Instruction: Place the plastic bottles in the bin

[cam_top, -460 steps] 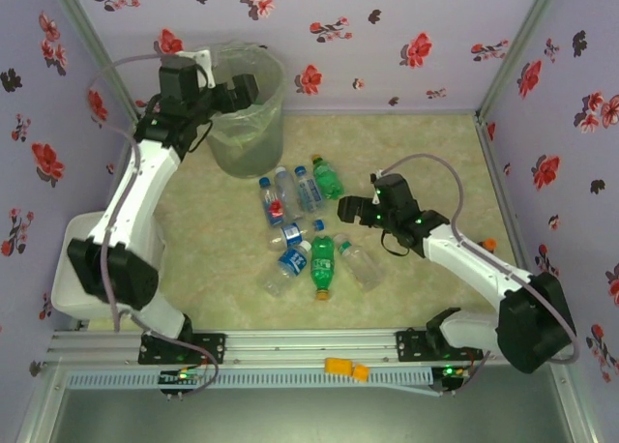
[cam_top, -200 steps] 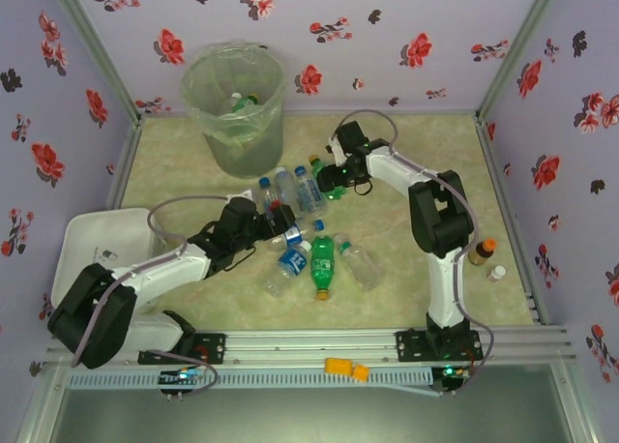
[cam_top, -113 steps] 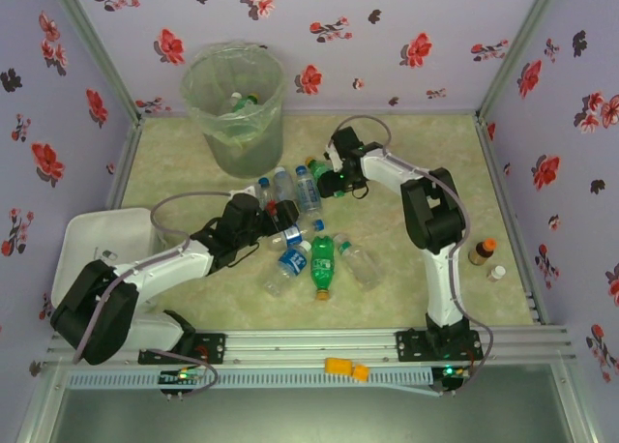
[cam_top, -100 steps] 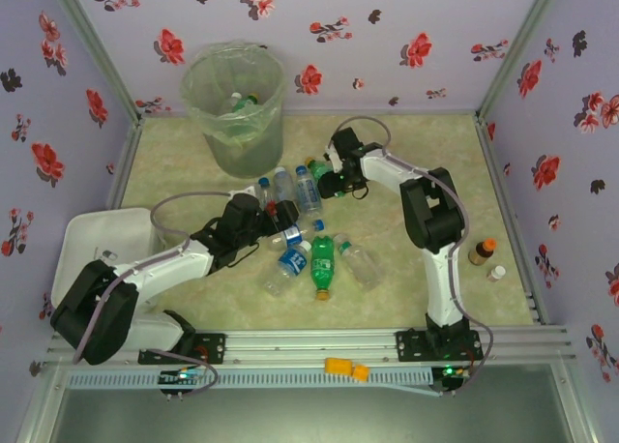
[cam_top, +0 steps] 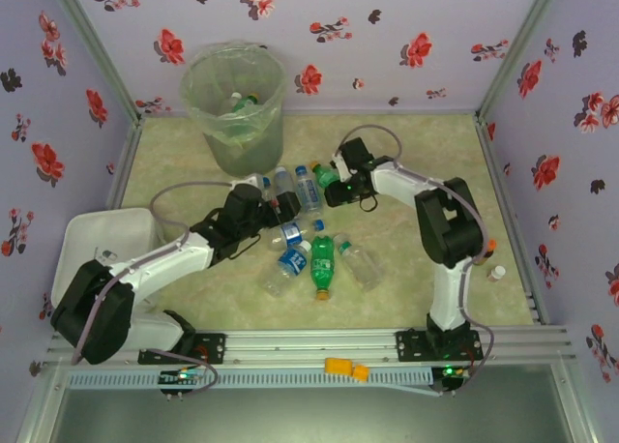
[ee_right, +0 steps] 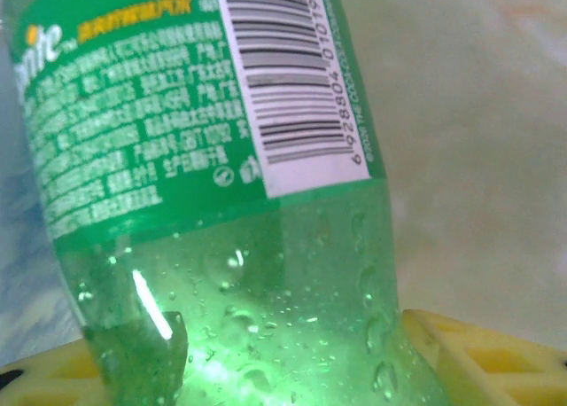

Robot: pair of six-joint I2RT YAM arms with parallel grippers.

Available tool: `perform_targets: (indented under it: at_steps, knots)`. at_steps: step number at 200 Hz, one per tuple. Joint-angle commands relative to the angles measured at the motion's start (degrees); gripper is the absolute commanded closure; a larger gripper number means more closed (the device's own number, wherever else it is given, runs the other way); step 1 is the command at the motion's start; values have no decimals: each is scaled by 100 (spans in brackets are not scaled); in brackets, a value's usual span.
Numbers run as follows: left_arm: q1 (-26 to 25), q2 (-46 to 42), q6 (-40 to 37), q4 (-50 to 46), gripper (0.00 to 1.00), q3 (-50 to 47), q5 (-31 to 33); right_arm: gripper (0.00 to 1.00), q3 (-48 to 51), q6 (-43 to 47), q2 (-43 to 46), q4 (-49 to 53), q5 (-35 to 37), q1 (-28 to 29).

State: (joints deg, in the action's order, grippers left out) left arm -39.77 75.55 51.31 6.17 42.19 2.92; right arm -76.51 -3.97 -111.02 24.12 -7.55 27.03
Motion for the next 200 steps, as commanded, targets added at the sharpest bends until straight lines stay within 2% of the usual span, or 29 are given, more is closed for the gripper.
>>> perform_targets:
  at_steps: [1, 34, 84, 138, 200]
  knots:
    - [-25, 197, -293, 66, 0, 517, 195, 49, 525, -241, 907, -537, 81, 22]
    - [-69, 703, 138, 700, 0, 1061, -154, 51, 1572, -700, 2024, -1356, -246, 40]
    - [-512, 1305, 648, 1608, 0, 1559, -111, 50, 2662, -1522, 3165, -2656, -761, 123]
    - [-663, 1611, 725, 1762, 0, 1826, -108, 50, 3182, -1876, 3576, -3438, -945, 220]
    - [-684, 1761, 712, 1811, 5, 1924, -183, 50, 3474, -2100, 3473, -4101, -1282, 307]
